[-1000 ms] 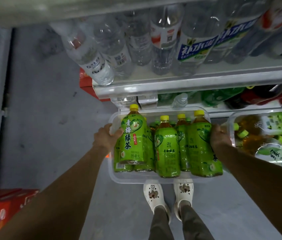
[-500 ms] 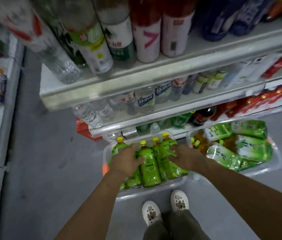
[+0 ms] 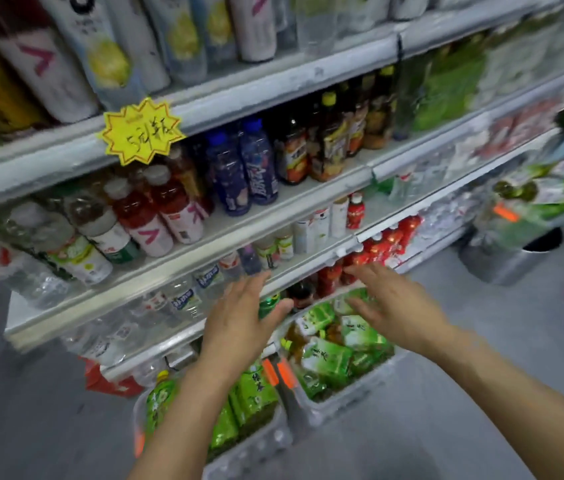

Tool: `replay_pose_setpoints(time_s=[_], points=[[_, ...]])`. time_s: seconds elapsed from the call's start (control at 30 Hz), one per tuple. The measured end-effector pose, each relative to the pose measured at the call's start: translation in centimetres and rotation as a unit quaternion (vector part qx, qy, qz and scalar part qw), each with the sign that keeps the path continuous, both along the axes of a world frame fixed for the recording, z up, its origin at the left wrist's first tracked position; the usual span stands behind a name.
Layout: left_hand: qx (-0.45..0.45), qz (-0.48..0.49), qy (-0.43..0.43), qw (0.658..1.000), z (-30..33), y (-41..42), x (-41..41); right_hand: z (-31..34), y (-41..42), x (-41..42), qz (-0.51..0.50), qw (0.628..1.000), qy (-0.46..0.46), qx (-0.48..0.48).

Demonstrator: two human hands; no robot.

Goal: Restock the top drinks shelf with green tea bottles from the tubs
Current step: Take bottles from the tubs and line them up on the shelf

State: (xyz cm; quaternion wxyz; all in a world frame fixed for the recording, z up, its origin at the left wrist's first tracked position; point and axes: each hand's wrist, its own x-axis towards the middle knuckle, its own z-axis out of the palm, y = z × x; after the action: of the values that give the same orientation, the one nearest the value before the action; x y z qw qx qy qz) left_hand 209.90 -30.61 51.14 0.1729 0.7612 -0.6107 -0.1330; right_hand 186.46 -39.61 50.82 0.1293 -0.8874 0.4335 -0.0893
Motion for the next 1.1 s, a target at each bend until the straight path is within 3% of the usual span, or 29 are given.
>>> replay_pose_setpoints(time_s=[0.17, 0.37, 0.7, 1.1], points=[[-0.151, -0.03, -0.045, 0.987, 3.4, -6.0, -13.5, 3.7, -4.7, -14.0, -0.072, 0.988, -0.076, -0.115], [-0.195, -0.069, -0.028, 0.978, 4.4, -13.3, -27.7, 5.7, -9.7, -27.9, -0.142, 0.974, -0.084, -0.154], [-0.08, -0.132, -0.021, 0.988, 1.7, -26.0, -40.9, 3.1, -19.8, -43.8, -0.22, 0.972, -0.001, -0.08], [0.067, -0.083, 0.19, 0.976, -5.1, -48.9, -56.2, -1.1, -43.8, -60.0, -0.204, 0.974, 0.05, 0.089]])
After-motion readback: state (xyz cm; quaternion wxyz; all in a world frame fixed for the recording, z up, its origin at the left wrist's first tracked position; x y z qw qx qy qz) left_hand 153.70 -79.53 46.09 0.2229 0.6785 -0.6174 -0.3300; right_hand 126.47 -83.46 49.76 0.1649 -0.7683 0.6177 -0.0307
